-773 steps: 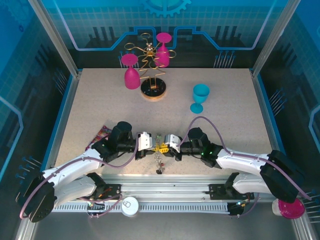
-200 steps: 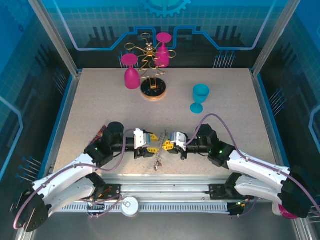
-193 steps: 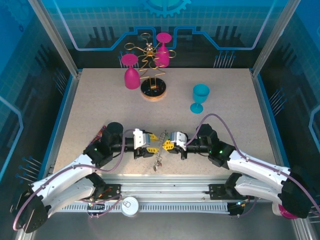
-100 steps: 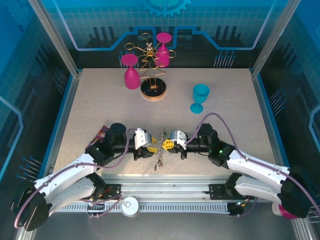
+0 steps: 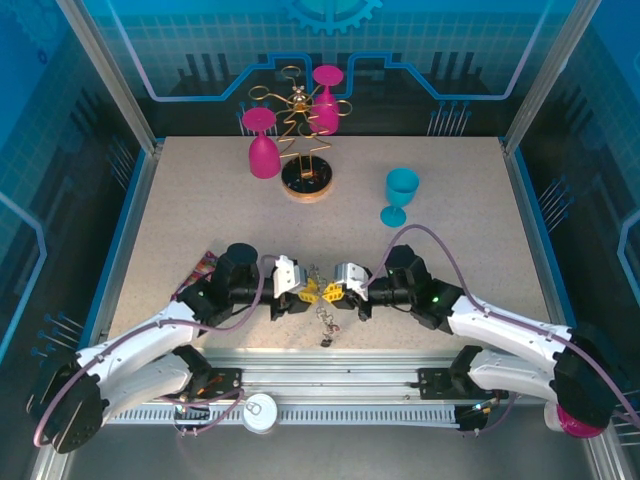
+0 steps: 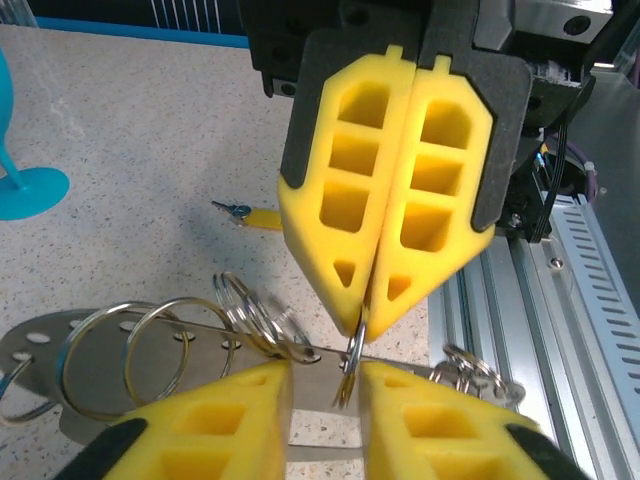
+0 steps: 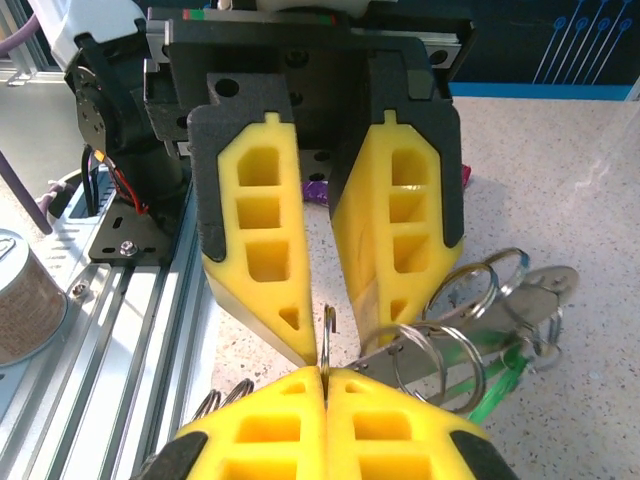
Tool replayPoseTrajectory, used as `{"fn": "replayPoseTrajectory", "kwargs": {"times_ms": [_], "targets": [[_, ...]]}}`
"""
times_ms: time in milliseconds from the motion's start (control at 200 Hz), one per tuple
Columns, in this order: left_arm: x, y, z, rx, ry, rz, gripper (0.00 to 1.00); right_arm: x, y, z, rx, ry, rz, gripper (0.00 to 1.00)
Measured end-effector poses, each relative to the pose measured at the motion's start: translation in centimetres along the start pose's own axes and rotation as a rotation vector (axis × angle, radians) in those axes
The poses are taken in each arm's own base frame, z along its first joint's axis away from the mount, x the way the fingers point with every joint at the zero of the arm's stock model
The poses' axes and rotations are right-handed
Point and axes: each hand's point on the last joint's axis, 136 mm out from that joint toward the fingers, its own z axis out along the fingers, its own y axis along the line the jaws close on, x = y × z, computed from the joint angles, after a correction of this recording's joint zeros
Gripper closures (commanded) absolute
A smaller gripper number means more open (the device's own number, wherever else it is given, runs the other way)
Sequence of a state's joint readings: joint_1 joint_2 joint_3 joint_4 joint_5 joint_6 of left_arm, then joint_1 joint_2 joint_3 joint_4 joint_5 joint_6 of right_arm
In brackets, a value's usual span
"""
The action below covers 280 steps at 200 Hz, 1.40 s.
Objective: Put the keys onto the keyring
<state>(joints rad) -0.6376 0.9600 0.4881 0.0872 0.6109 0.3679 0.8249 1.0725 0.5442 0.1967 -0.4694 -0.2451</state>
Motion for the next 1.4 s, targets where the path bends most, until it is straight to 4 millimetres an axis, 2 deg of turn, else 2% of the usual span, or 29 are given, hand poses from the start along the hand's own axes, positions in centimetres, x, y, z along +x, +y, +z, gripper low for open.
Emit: {"fn": "replayPoseTrajectory", "kwargs": {"times_ms": [135,320,380,450,595,800,1081,1401], "targets": [[0.1,0.0,0.2,0.013,0.006,-0.003,1.00,0.1,-0.1,0.3,0.001,0.031,-0.010,1.00],[0.0,-0.1,0.2,0.019,0.006,0.017,1.00,0.0,-0.3,0.1,0.005,0.076,-0.016,1.00],[-0.3,-0.2,0.1,0.021,-0.006,0.025,1.00,-0.3,-0.3,-0.1,0.006,0.070,-0.014,0.87],[-1.2,-0.1,0.0,0.014,-0.045,0.040,1.00,-1.0,-0.3,-0.6,0.009,0.042,-0.008,0.83],[-1.9,-0.1,-0.2,-0.007,-0.148,0.013,1.00,-2.7,-0.3,-1.8,0.024,-0.062,-0.028,0.81],[-2.3,-0.3,-0.3,0.007,-0.226,-0.054,1.00,-1.6,0.2,-1.6,0.002,-0.069,0.003,0.79],[-3.4,-0.2,-0.4,0.025,-0.275,-0.079,1.00,-2.2,0.2,-1.6,-0.002,-0.097,-0.006,0.75],[-3.5,-0.3,-0.4,0.028,-0.276,-0.071,1.00,-2.2,0.1,-2.1,0.029,-0.112,-0.017,0.78]]}}
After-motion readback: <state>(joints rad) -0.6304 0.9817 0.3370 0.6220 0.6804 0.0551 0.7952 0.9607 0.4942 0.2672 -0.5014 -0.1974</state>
